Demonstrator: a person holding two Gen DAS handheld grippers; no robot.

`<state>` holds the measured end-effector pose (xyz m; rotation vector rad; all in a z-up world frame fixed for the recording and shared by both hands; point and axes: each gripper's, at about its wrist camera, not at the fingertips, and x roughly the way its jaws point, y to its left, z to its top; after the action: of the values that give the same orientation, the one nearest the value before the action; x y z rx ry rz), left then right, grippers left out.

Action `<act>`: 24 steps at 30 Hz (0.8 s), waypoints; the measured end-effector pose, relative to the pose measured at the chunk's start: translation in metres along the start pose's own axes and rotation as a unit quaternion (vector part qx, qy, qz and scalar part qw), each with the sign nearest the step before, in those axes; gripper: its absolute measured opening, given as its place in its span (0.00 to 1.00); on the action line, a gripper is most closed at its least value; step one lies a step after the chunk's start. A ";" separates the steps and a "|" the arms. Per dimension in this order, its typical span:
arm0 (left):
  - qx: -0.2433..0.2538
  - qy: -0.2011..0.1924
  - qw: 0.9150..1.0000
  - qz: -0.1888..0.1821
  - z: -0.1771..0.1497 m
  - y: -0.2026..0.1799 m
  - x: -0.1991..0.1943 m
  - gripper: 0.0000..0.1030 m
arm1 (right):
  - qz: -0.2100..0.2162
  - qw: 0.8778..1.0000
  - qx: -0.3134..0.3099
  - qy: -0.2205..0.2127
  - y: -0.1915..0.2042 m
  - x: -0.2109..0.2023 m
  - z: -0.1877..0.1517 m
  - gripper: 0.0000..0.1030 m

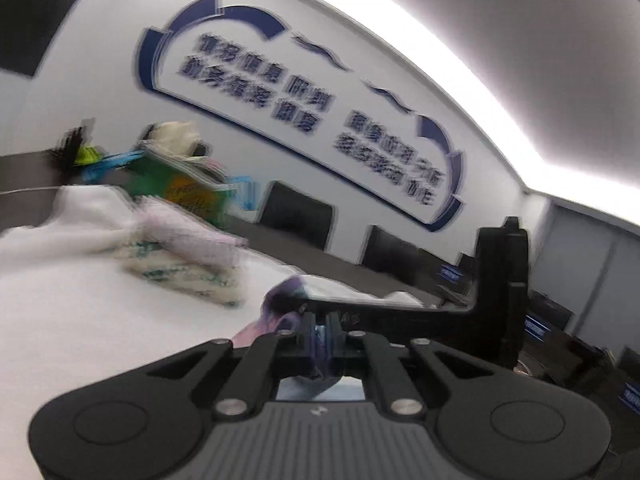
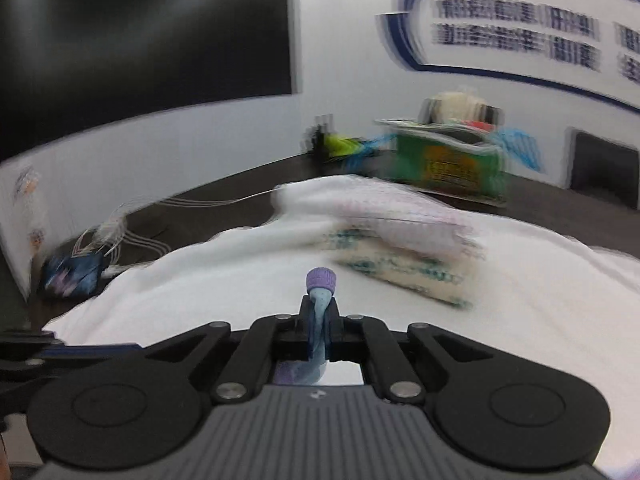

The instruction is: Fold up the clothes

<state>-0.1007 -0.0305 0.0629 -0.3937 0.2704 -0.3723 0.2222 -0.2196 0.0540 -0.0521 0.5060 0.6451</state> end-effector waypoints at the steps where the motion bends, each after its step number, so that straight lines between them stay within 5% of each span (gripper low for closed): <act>1: -0.003 0.012 1.000 0.002 -0.011 -0.008 0.017 0.04 | -0.013 1.000 0.024 0.001 -0.018 -0.009 -0.004 0.04; 3: -0.016 0.048 0.999 0.013 -0.034 -0.018 0.044 0.16 | -0.031 0.998 0.055 0.028 -0.046 -0.014 -0.021 0.04; 6: -0.077 0.106 0.990 -0.047 -0.056 -0.006 0.051 0.36 | -0.055 0.992 0.096 0.065 -0.082 -0.018 -0.048 0.06; 8: -0.089 0.104 0.988 -0.067 -0.055 0.006 0.034 0.41 | -0.062 0.990 0.115 0.057 -0.094 -0.028 -0.062 0.18; 10: -0.081 0.090 0.990 -0.075 -0.046 0.020 0.010 0.45 | -0.070 0.989 0.127 0.027 -0.101 -0.047 -0.070 0.42; 14: -0.003 0.065 0.998 0.001 -0.012 0.042 -0.021 0.66 | -0.085 0.986 0.141 -0.012 -0.107 -0.082 -0.085 0.44; 17: 0.080 0.116 0.987 0.083 0.013 0.051 -0.001 0.65 | -0.068 0.988 0.138 -0.007 -0.096 -0.094 -0.097 0.44; 20: 0.131 0.171 0.975 0.063 0.035 0.046 0.039 0.66 | -0.050 0.990 0.130 -0.004 -0.081 -0.105 -0.108 0.44; 24: 0.170 0.243 0.954 -0.033 0.056 0.030 0.106 0.67 | -0.083 0.985 0.152 -0.009 -0.076 -0.127 -0.122 0.48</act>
<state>0.0216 -0.0295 0.0804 0.0352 0.6651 -0.5705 0.1269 -0.3767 -0.0021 0.1989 0.5712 0.3997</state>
